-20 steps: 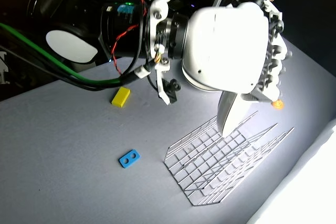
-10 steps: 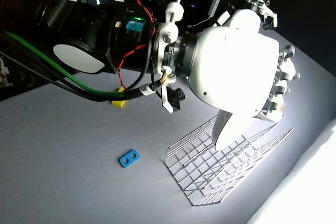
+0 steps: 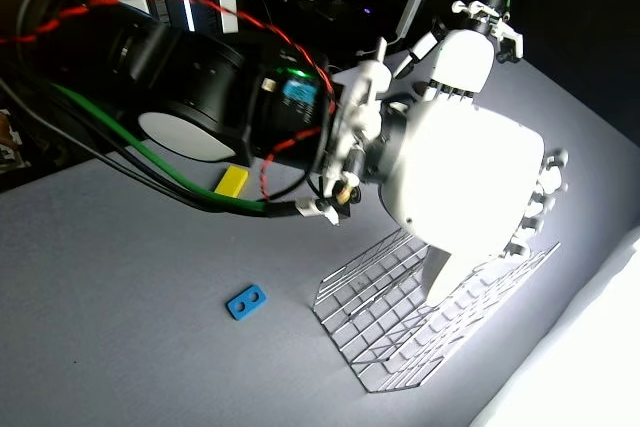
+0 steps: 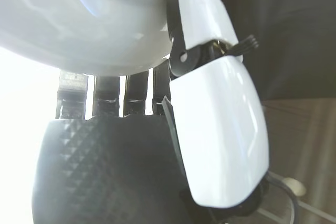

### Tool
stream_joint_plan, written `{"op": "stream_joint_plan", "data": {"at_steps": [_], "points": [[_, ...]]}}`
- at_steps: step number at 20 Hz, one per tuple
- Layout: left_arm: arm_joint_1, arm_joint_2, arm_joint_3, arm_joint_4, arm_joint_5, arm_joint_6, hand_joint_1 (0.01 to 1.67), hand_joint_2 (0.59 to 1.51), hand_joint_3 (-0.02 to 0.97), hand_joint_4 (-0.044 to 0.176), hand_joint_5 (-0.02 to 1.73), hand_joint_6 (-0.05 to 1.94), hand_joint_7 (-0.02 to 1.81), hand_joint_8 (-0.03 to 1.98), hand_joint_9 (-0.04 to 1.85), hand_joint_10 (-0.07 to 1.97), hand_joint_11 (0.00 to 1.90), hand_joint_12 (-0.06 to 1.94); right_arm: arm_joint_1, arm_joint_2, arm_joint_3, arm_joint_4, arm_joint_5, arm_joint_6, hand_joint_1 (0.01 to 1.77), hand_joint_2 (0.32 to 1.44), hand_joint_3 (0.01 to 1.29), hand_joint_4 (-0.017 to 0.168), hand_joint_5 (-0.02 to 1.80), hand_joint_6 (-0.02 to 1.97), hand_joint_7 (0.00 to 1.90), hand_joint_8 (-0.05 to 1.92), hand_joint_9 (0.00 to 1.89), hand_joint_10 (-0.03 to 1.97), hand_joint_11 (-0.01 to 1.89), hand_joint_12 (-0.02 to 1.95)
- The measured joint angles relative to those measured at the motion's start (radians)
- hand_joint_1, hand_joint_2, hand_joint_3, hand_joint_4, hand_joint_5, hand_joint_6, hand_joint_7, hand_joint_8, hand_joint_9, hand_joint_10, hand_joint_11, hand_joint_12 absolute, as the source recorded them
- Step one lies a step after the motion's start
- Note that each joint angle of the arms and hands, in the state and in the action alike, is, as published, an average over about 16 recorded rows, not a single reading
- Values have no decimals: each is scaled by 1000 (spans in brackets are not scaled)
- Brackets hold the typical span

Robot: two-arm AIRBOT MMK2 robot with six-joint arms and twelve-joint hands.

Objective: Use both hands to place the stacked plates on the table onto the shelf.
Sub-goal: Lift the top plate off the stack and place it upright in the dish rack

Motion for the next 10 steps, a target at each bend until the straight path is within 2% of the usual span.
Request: {"op": "stream_joint_plan", "data": {"at_steps": [5,10], "points": [[41,-11,3,-90,17,2,23,1154,15,0,28,11,52,-1,-15,-28,25,-3,-15,-18,33,13,-37,22,1341,1065,12,-5,703,1142,911,1125,860,1352,730,1527],[81,-14,-2,-188,34,0,23,1151,15,-1,24,3,46,-3,-19,-33,23,-2,-39,-29,62,20,-46,21,1344,1085,12,-6,665,1182,895,1141,844,1370,715,1524]]}}
